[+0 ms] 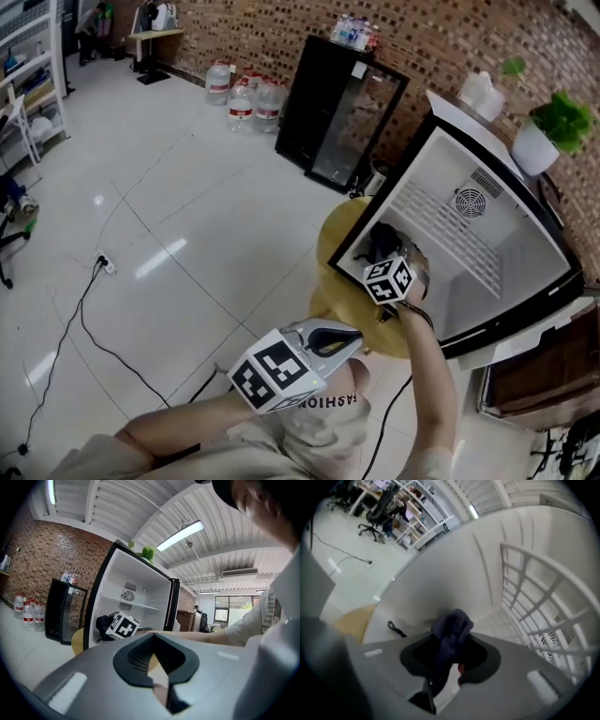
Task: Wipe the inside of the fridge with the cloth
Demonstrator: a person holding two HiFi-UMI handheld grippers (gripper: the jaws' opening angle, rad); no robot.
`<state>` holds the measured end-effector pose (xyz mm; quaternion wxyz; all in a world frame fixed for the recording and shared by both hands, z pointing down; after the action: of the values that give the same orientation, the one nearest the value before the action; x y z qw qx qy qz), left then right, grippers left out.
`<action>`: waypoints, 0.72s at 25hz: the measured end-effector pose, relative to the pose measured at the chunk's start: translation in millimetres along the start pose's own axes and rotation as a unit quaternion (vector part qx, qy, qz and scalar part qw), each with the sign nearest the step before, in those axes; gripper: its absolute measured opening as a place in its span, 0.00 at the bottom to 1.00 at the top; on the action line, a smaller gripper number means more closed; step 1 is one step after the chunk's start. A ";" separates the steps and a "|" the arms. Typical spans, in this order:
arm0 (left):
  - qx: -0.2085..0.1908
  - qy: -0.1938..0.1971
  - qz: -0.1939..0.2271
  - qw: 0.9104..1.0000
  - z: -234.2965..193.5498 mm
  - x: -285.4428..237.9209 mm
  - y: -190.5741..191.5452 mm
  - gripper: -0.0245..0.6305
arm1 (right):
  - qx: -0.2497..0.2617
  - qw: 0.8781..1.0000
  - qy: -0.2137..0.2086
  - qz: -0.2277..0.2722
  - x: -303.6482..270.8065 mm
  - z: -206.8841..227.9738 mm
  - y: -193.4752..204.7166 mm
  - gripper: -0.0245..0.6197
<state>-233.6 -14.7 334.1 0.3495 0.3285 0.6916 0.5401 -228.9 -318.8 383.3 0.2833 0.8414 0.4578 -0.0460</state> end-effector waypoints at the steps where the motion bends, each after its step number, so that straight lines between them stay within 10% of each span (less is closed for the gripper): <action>1: -0.002 0.001 0.001 1.000 2.3 2.5 -1.6 0.04 | 0.006 1.000 0.011 -0.019 -15.9 5.1 2.8 0.21; 10: -0.005 0.002 0.010 1.000 2.9 4.5 -12.0 0.04 | -0.007 0.994 -0.088 -0.071 -61.1 2.1 2.3 0.21; 18: -0.015 -0.026 0.025 0.999 -7.5 22.8 -13.7 0.04 | -0.021 0.958 -0.275 0.073 70.7 -54.4 -25.8 0.21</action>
<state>-253.3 -2.3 319.1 0.3581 0.3544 0.6660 0.5502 -218.6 -227.1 393.7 0.4187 0.8212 0.3003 -0.2453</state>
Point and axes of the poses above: the fingertips, and each gripper's own axes: x backward along the fingers, z to its right, y out of its underside, the point moved 10 cm from there along x, backward along the fingers, and after that the axes turned 2 degrees about -z, right-handed, at the moved point
